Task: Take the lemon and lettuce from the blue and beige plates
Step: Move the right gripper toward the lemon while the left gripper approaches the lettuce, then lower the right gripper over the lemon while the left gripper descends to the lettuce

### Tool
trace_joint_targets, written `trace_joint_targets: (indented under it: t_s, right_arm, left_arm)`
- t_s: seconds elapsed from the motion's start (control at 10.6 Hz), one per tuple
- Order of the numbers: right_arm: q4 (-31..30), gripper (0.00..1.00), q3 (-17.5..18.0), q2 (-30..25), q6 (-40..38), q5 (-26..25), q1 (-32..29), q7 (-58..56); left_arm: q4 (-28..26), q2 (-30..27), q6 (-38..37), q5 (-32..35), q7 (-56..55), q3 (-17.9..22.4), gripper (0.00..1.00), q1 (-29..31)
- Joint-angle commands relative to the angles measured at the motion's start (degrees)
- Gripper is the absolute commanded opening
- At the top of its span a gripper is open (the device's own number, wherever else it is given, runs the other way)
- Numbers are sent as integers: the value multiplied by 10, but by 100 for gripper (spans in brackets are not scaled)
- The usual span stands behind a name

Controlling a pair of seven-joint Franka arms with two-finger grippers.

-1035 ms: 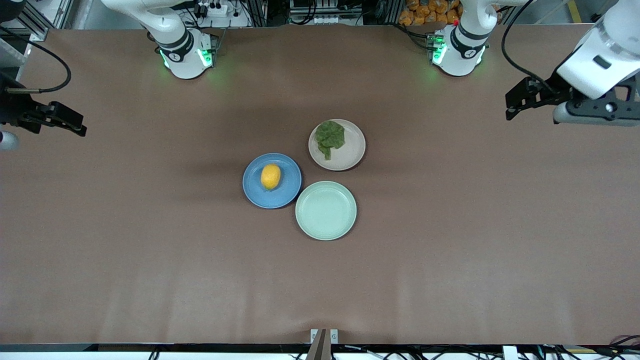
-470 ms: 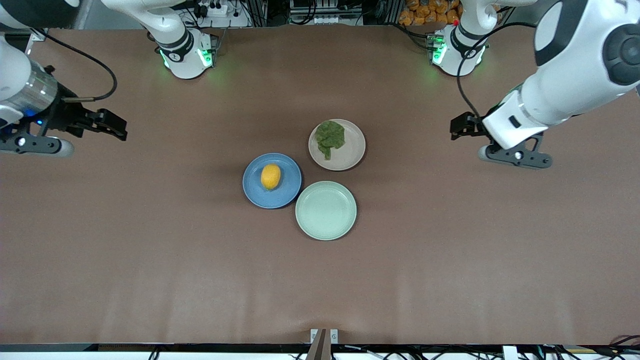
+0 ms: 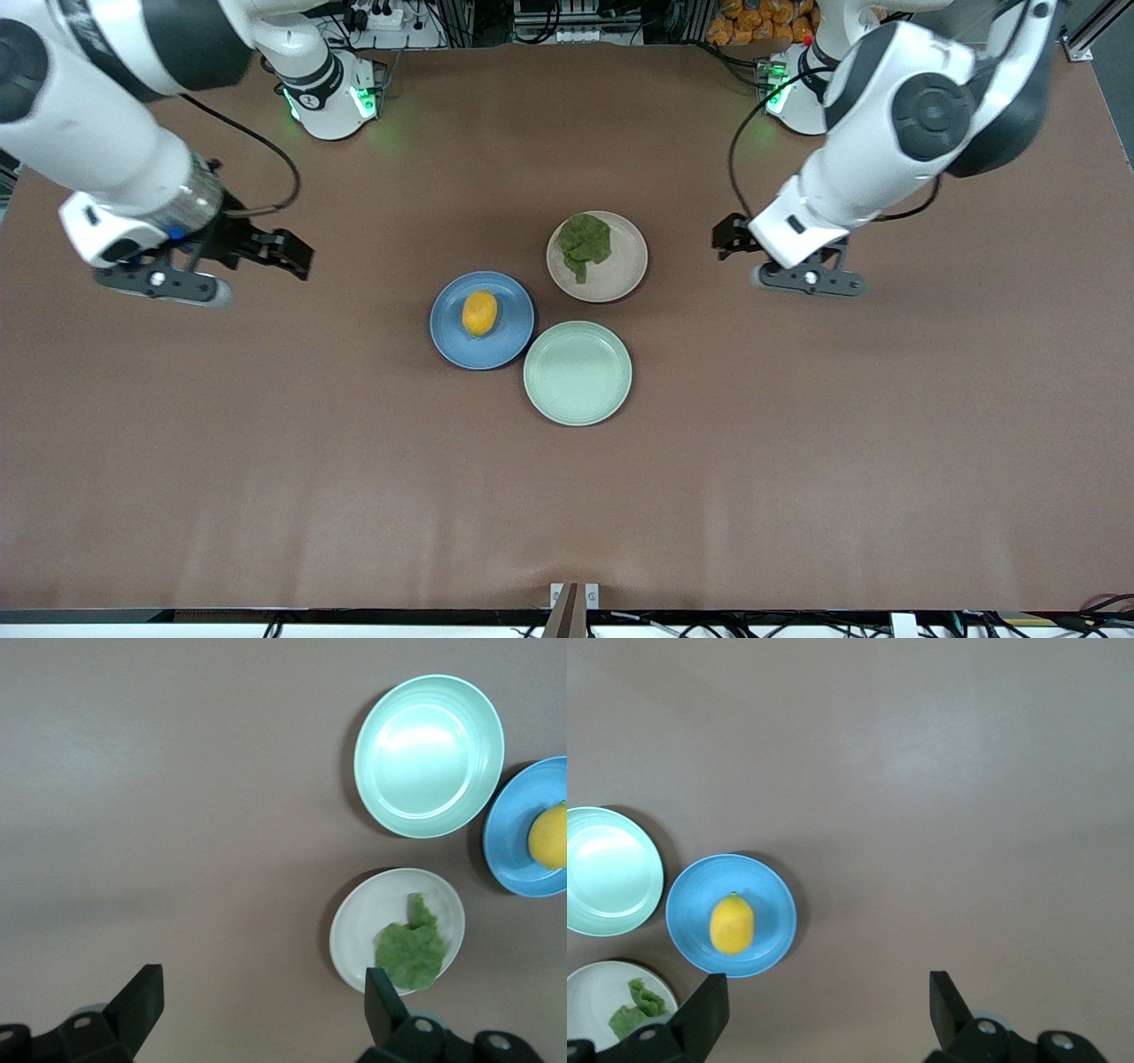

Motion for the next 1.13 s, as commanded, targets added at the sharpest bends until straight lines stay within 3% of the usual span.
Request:
trace_joint_targets:
  t_s: [0.0, 0.28, 0.56, 1.03]
  right_arm:
    - [-11, 100, 33, 24, 30, 5, -3, 59]
    - [-27, 100, 60, 61, 84, 4, 5, 116]
    - [-109, 100, 75, 71, 204, 2, 8, 139]
    - [-137, 100, 94, 131, 286, -4, 26, 150]
  left_arm:
    - [-20, 36, 50, -11, -68, -44, 100, 1]
    - [-27, 95, 84, -3, -139, -49, 100, -47]
    - [-27, 150, 144, -1, -220, -48, 100, -97]
    - [-8, 228, 171, 33, -284, -48, 100, -153]
